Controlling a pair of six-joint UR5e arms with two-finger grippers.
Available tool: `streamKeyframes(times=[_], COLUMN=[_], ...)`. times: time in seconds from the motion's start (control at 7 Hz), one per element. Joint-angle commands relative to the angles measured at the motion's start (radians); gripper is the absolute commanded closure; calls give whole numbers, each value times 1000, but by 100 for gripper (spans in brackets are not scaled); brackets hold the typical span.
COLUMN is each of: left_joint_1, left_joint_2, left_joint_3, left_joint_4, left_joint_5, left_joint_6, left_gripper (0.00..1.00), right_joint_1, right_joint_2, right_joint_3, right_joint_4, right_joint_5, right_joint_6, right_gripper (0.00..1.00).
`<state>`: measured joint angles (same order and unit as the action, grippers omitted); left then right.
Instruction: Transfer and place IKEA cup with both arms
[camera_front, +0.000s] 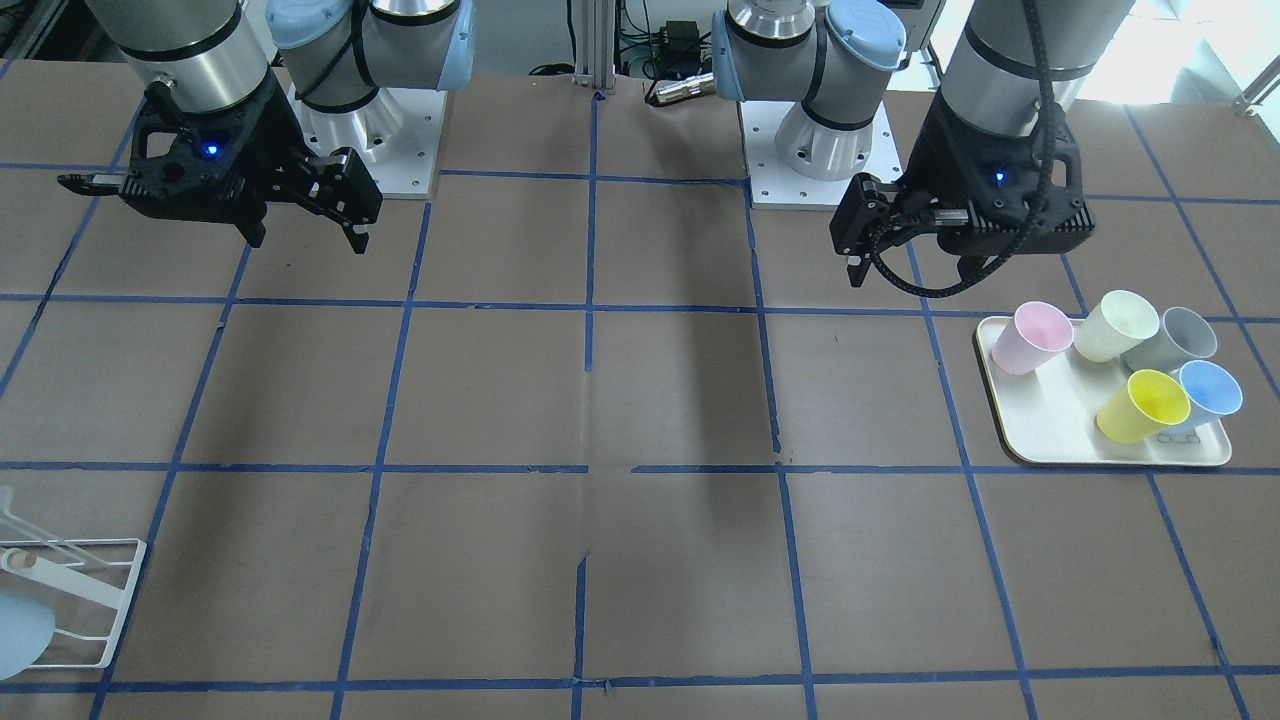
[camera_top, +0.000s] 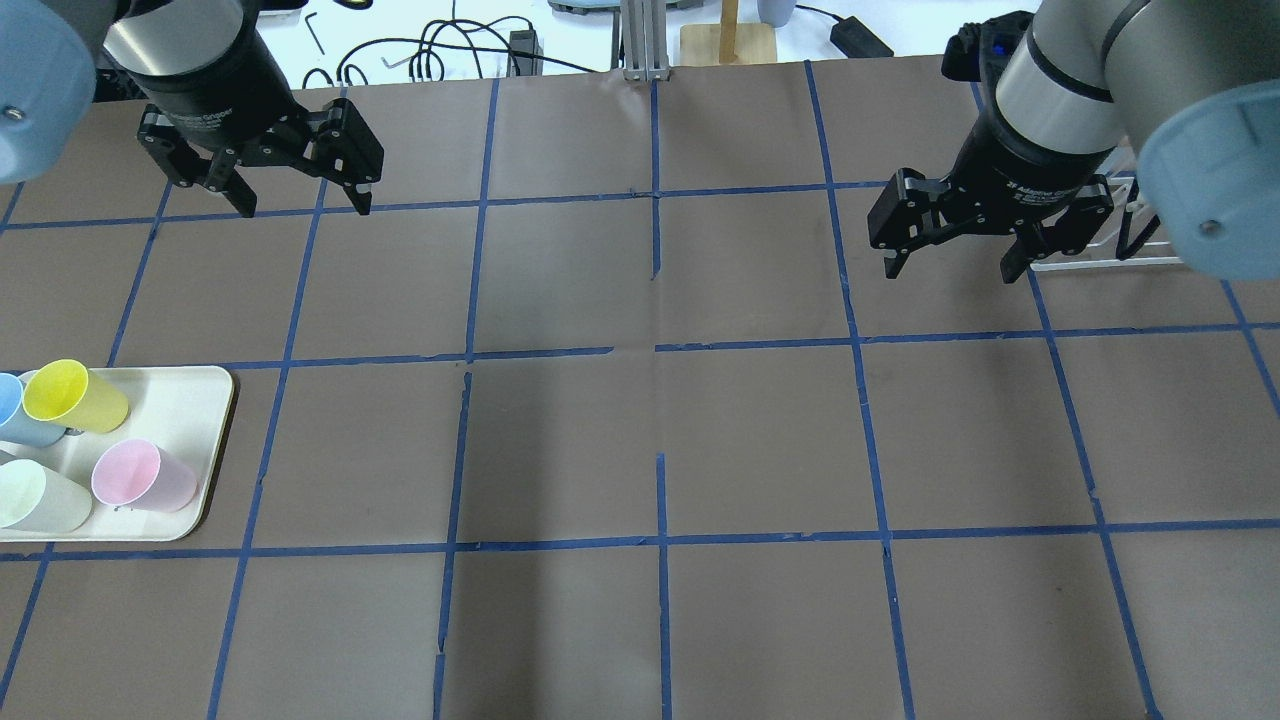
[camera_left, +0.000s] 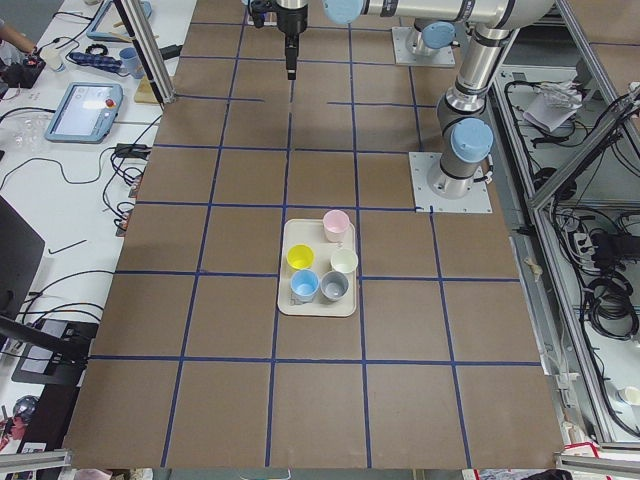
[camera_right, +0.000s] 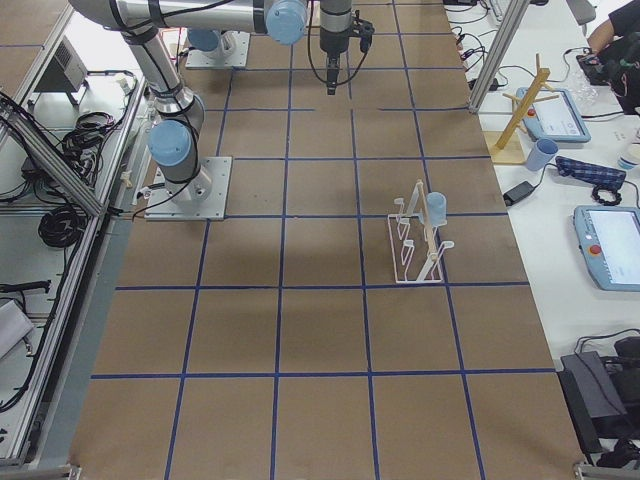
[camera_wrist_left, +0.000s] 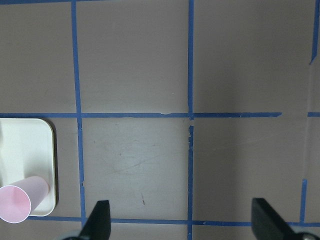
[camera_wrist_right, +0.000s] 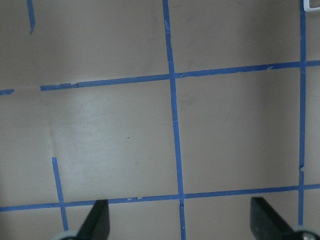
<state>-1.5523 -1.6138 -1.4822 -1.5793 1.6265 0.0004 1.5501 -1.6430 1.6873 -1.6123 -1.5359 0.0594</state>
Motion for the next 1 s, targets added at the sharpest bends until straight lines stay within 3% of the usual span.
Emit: streamKeyframes(times=[0.0, 0.86], left_joint_1=[0, -11], left_joint_2=[2, 43], left_joint_3=[-1, -20], left_joint_4=[1, -57], left_joint_5=[-2, 12], left_joint_6=[-20, -26], left_gripper=[0, 0], right_joint_1=[4, -20], right_joint_2=[-3, 3], right_joint_3=[0, -14], right_joint_4=[18, 16], right_joint_5=[0, -12], right_joint_6=[2, -9], right_gripper=[0, 0])
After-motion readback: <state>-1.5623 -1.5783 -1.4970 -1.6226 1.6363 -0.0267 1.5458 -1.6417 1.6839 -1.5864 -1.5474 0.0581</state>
